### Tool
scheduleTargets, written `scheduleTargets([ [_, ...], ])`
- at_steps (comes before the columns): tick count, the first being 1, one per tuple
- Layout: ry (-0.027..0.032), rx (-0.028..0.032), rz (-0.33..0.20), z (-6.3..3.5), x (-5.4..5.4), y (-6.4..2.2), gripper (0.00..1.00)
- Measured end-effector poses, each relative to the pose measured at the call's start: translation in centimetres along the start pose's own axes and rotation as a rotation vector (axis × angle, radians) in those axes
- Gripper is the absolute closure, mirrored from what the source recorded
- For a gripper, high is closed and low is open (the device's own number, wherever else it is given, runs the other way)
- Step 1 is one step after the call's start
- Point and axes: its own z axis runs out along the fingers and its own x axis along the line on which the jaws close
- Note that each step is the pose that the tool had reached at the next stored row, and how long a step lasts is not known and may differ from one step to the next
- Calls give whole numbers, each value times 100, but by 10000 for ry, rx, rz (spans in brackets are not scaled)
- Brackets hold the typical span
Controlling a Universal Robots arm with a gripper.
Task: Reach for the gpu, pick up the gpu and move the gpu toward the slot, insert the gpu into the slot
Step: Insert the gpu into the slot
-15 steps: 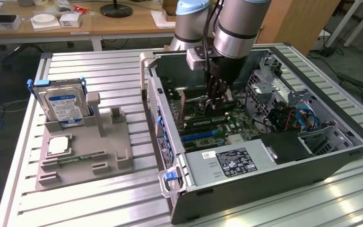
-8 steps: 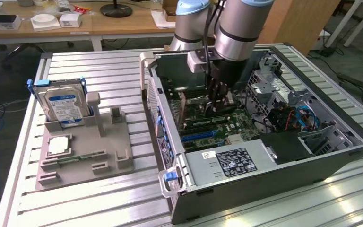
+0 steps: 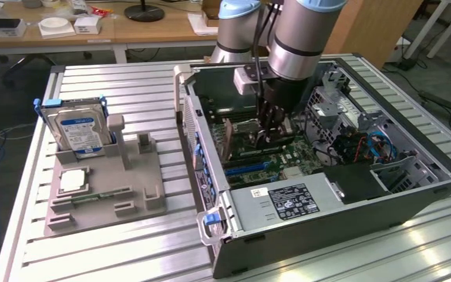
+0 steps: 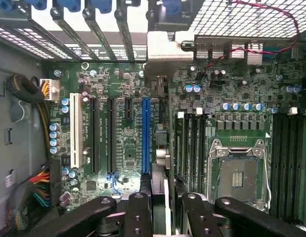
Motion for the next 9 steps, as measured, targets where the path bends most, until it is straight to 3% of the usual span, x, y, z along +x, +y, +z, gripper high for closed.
scheduleTargets([
  [9,5,-1,-1,63,13,77,72],
])
